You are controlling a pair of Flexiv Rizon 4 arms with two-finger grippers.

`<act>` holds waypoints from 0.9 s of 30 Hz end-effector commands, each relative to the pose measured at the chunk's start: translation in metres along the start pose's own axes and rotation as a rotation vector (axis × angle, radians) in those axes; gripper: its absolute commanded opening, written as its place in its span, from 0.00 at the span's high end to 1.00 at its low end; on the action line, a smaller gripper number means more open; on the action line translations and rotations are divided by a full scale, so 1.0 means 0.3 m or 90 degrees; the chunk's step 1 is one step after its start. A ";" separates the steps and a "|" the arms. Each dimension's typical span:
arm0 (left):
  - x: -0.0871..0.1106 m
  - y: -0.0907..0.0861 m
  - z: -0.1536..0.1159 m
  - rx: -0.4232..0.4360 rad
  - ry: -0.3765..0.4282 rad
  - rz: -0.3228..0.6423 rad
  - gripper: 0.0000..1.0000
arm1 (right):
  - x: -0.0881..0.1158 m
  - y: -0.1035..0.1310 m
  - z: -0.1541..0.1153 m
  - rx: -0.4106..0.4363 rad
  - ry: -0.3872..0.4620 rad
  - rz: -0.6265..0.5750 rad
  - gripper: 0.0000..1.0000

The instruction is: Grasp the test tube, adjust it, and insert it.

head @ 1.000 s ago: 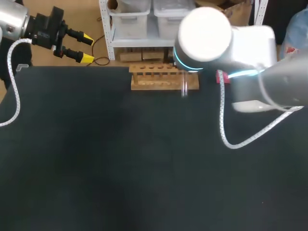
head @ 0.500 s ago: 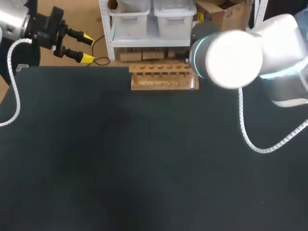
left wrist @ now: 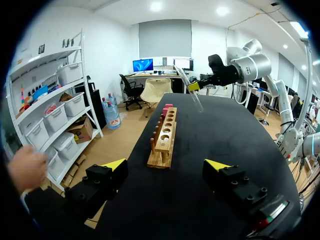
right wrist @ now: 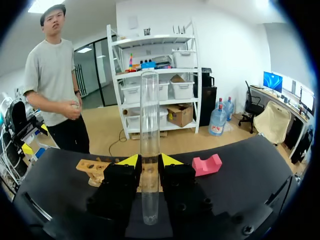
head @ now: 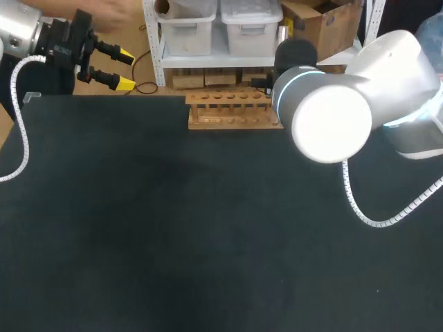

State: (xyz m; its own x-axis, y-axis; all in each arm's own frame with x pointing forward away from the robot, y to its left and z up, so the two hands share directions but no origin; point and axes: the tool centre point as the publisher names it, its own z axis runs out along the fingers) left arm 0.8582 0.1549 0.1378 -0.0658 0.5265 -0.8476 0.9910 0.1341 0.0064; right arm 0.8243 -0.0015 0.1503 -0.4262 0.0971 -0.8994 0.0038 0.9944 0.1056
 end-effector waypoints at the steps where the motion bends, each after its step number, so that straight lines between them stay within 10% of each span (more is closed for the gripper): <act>1: 0.001 -0.009 0.001 -0.005 -0.001 0.001 0.00 | 0.003 -0.013 -0.007 -0.006 -0.044 0.000 1.00; 27: 0.001 -0.009 0.001 -0.005 -0.001 0.001 0.00 | -0.006 -0.031 -0.013 -0.027 -0.047 -0.008 1.00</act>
State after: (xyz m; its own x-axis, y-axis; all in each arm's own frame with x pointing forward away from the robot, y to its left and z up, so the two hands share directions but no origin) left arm 0.8582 0.1549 0.1378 -0.0658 0.5265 -0.8476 0.9909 0.1341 0.0064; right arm 0.8221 -0.0095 0.1530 -0.3619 0.0871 -0.9281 -0.0347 0.9937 0.1068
